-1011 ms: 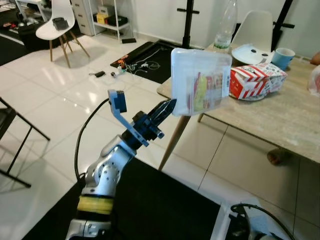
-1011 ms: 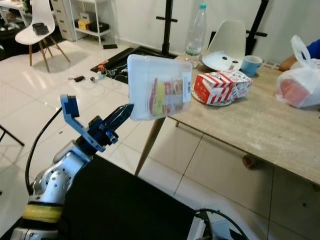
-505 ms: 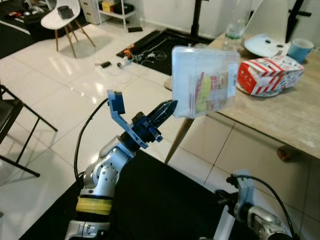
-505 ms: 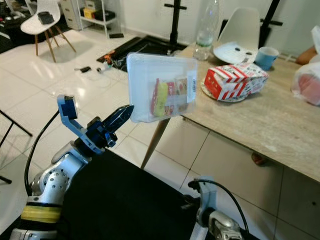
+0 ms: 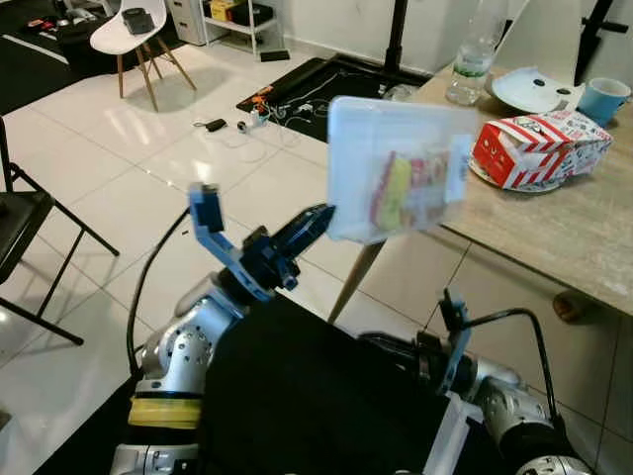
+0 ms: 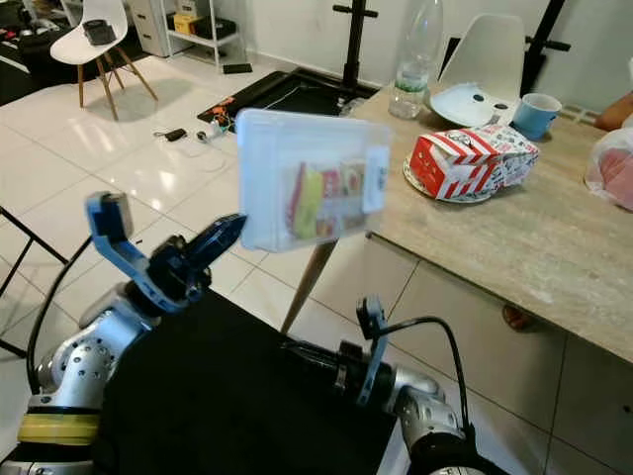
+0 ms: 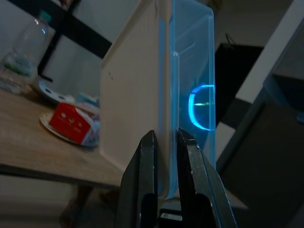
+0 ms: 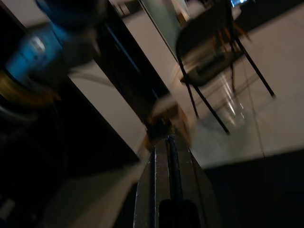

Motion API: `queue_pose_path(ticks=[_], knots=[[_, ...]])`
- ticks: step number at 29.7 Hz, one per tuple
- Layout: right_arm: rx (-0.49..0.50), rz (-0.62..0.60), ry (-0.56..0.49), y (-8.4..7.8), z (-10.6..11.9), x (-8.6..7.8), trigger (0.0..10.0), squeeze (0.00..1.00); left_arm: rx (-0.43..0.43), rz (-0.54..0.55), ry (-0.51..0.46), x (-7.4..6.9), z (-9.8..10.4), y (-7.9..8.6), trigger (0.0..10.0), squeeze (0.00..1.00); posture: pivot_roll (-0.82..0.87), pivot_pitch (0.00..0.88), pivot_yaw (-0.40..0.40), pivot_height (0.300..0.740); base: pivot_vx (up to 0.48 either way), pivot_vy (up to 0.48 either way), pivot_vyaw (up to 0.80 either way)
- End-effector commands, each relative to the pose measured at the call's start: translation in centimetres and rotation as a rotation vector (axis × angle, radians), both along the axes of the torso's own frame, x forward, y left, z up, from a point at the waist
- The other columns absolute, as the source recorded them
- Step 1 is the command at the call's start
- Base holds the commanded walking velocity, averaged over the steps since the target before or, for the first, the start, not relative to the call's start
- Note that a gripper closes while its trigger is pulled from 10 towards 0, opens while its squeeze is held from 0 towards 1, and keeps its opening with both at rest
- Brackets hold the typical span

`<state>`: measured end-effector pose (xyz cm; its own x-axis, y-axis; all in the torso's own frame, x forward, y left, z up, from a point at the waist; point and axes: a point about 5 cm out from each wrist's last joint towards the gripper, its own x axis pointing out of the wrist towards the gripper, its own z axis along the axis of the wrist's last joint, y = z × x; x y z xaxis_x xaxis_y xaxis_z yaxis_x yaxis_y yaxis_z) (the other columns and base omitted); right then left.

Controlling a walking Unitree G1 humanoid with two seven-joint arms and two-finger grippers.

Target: Restocking fridge

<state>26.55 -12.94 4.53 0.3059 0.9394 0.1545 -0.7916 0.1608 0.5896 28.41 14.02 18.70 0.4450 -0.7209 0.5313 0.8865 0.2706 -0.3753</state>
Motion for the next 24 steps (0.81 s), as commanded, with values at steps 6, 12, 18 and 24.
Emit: queue_pose_path(ticks=[6,12,18,24], knots=[[0.259,-0.041,-0.070,-0.9,4.3,1.8,10.0,1.00,-0.083,0.035,-0.070,0.0,1.9,1.9,10.0,0.00,-0.05,0.000,-0.009,0.740,0.000,0.000,0.00],[0.359,-0.047,-0.105,-1.7,6.2,2.1,10.0,1.00,-0.072,0.016,-0.072,-0.3,1.9,2.3,10.0,0.00,-0.05,0.000,-0.009,0.740,0.000,0.000,0.00],[0.438,-0.035,-0.169,-2.9,8.6,2.5,10.0,1.00,0.010,-0.102,-0.036,-1.5,0.7,2.8,10.0,0.00,-0.05,0.000,-0.010,0.740,0.000,0.000,0.00],[0.455,-0.050,-0.203,-3.8,9.9,3.0,10.0,1.00,0.049,-0.149,-0.022,-2.1,0.5,4.1,10.0,0.00,-0.04,0.000,-0.011,0.740,0.000,0.000,0.00]])
